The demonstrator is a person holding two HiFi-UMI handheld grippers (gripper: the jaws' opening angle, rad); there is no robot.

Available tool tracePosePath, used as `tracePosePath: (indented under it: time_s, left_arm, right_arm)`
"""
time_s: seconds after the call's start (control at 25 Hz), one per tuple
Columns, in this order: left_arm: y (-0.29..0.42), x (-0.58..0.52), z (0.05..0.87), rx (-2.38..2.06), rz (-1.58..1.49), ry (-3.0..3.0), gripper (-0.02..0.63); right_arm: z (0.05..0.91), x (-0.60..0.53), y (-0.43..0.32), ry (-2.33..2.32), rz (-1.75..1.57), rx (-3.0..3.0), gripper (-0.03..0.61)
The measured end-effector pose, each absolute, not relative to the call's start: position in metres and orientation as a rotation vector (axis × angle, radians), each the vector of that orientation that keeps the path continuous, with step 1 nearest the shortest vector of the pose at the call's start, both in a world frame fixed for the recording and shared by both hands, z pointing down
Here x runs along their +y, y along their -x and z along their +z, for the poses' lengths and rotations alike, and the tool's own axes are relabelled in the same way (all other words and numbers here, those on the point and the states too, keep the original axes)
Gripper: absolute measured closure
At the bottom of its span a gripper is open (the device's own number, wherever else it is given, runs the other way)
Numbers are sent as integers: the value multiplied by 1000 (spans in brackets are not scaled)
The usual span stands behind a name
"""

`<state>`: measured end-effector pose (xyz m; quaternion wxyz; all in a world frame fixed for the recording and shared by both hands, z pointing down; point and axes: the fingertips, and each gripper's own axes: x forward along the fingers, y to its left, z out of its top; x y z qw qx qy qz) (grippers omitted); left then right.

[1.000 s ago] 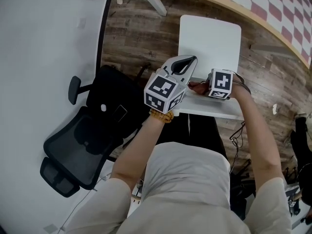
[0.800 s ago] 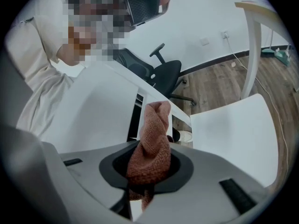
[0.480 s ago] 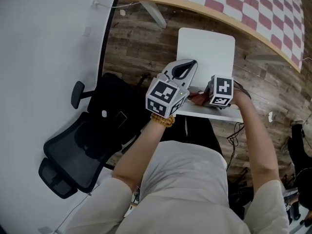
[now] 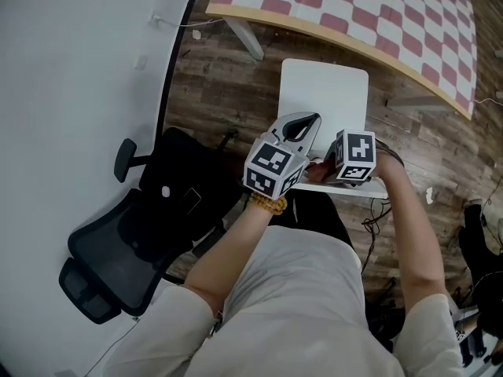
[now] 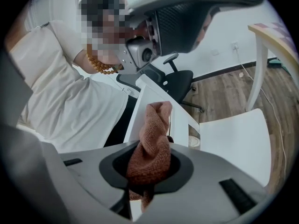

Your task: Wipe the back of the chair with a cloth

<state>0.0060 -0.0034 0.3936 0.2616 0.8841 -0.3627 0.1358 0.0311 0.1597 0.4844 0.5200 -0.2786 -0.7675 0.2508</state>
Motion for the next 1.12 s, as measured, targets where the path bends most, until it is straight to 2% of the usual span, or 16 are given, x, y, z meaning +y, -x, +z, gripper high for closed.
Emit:
tracePosePath:
  time_s: [0.24, 0.64, 1.12]
  left_arm:
    - [-16, 1, 398, -971, 378, -2380, 598]
    - [-29, -3, 430, -951, 394, -2337, 598]
    - [-35, -8, 467, -947, 412, -2287, 598]
  right_arm:
    - [467, 161, -33, 685, 603, -1871, 494]
    - [496, 158, -40, 659, 617, -1864, 494]
    - [568, 150, -54, 549, 551, -1828, 494]
